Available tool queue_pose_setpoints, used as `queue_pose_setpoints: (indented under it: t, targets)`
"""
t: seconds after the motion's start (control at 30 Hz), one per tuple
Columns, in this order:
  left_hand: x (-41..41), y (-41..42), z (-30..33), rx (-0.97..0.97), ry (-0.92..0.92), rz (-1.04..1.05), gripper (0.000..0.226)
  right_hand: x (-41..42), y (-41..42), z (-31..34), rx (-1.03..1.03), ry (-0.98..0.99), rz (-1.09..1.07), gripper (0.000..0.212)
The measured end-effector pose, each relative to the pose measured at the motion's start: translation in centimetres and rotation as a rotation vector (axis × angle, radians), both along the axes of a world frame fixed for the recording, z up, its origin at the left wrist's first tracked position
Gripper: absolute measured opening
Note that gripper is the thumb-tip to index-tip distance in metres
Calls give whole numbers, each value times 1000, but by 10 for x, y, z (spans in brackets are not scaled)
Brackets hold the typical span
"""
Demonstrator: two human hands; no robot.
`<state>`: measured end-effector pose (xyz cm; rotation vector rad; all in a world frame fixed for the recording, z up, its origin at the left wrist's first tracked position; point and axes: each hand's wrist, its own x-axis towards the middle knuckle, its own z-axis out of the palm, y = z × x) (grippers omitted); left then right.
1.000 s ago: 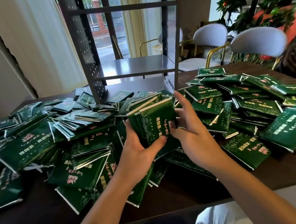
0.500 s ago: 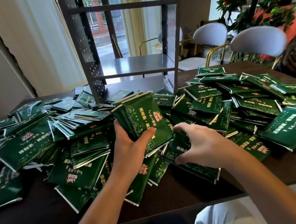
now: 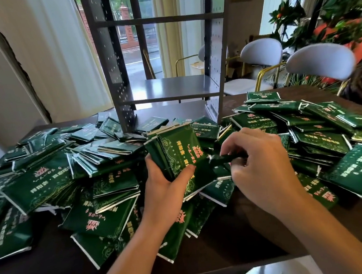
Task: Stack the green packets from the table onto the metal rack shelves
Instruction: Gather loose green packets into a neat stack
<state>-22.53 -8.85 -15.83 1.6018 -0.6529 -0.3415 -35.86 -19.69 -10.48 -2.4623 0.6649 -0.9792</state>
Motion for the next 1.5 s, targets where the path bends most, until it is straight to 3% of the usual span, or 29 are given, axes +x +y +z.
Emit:
queue_pose_setpoints:
  t: [0.13,0.3,0.43,0.57,0.73,0.87,1.03,1.27,1.5]
  targets:
    - [0,0,-1,-6,-22,-1,57,11,0,-6,-175,-3,25,39]
    - [0,1,0,-2,11,-21,53,10,-7,-8,42,-127,-31,46]
    - [0,1,0,34,44,-31,46,6,-9,-8,92,-259,-53,52]
    - [-4,1,2,28,42,-23,73,9,-8,-7,191,-372,-67,51]
    - [2,1,-3,32,7,-37,60,11,-11,-8,318,-488,19,45]
    - [3,0,-4,5,-9,-42,57,14,-6,-14,130,-455,9,55]
    - [3,1,-3,-4,-4,-53,54,18,-14,-26,-180,-351,-29,34]
    - [5,-1,-1,-33,39,-56,52,22,-19,-25,-383,-304,-66,25]
    - [8,-1,-4,-78,47,-107,57,21,0,-23,-542,-303,49,23]
